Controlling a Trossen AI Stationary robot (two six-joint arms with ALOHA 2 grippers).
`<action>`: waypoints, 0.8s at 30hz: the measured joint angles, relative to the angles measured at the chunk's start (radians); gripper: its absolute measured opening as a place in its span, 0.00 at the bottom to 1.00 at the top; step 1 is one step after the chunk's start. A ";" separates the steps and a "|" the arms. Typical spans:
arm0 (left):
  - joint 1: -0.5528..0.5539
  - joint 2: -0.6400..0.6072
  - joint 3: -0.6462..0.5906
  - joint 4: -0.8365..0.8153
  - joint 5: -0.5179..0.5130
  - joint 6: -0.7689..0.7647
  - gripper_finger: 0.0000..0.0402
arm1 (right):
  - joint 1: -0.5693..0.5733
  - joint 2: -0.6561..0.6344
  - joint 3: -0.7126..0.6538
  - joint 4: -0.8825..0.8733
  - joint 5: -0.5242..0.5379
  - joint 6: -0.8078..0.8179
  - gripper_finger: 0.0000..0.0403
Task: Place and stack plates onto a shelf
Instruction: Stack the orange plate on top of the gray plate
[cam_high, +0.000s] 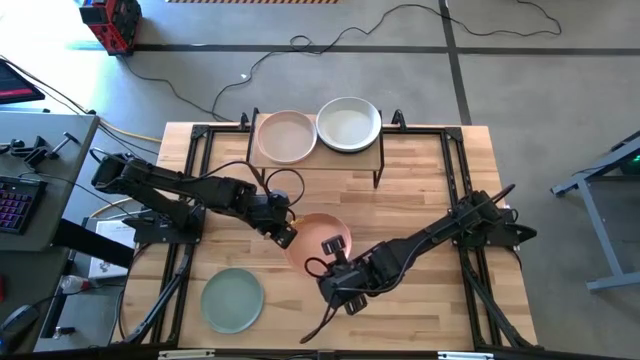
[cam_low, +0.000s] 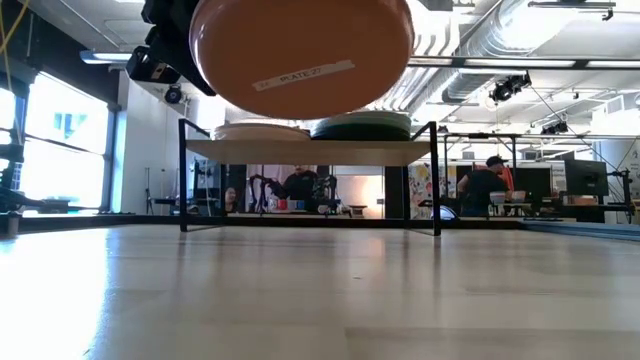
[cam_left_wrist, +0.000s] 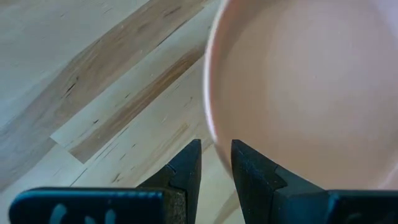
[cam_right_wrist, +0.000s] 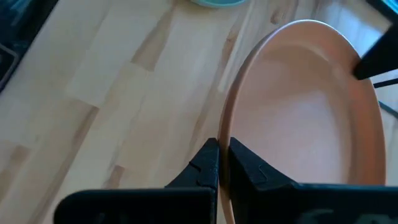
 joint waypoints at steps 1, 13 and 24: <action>0.000 0.000 0.000 0.000 0.000 0.000 0.19 | -0.001 0.000 0.000 0.002 0.006 -0.003 0.00; 0.000 0.000 0.000 0.001 -0.002 0.035 0.15 | -0.001 -0.007 0.000 0.017 0.037 -0.042 0.00; 0.002 -0.001 0.002 0.010 -0.041 0.035 0.01 | -0.003 -0.007 0.000 0.009 0.022 -0.051 0.00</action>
